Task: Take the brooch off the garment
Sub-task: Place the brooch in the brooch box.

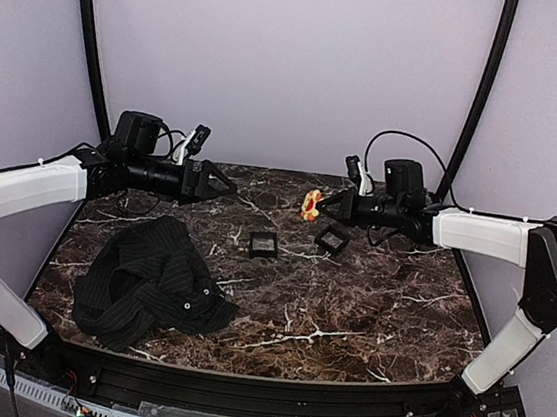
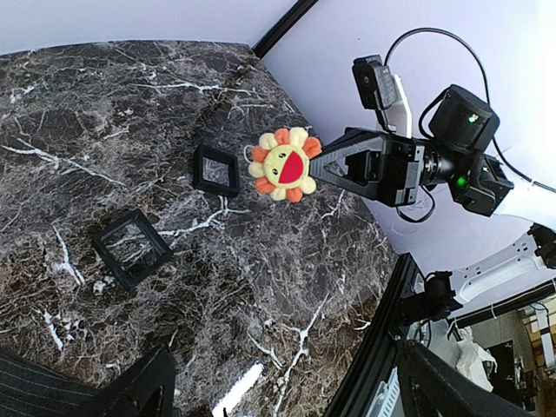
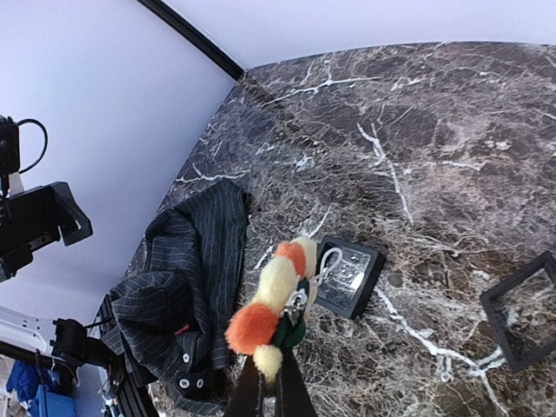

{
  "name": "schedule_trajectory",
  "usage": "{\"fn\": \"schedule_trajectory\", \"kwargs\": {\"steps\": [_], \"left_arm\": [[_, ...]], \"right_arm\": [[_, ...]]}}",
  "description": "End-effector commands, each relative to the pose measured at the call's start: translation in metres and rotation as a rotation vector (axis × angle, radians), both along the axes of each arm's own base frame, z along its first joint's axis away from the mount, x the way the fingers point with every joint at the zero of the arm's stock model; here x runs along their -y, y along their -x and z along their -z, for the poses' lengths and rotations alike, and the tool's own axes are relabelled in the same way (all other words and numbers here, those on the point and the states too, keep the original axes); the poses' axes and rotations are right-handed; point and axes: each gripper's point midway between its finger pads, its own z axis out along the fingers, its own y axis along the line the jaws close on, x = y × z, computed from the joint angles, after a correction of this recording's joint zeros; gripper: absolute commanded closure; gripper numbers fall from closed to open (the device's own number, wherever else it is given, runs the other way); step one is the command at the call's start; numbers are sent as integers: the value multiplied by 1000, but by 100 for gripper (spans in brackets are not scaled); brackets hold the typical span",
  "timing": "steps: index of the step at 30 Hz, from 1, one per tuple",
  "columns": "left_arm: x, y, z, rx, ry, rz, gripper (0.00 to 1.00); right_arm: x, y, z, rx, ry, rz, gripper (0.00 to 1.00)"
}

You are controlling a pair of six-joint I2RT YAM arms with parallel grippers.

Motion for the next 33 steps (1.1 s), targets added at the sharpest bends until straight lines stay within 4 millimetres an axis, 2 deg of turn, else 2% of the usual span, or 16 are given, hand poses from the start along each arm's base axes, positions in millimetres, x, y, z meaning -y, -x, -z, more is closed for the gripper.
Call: {"fn": "schedule_trajectory", "kwargs": {"steps": [1, 10, 17, 33], "left_arm": [[-9, 2, -13, 46, 23, -16, 10], [-12, 1, -13, 45, 29, -19, 10], [-14, 1, -13, 44, 33, -21, 10], [-21, 0, -15, 53, 37, -45, 10]], "right_arm": [[-19, 11, 10, -35, -85, -108, 100], [-50, 4, 29, -58, -103, -149, 100], [-69, -1, 52, -106, -100, -178, 100], [-87, -19, 93, -188, -115, -166, 100]]}}
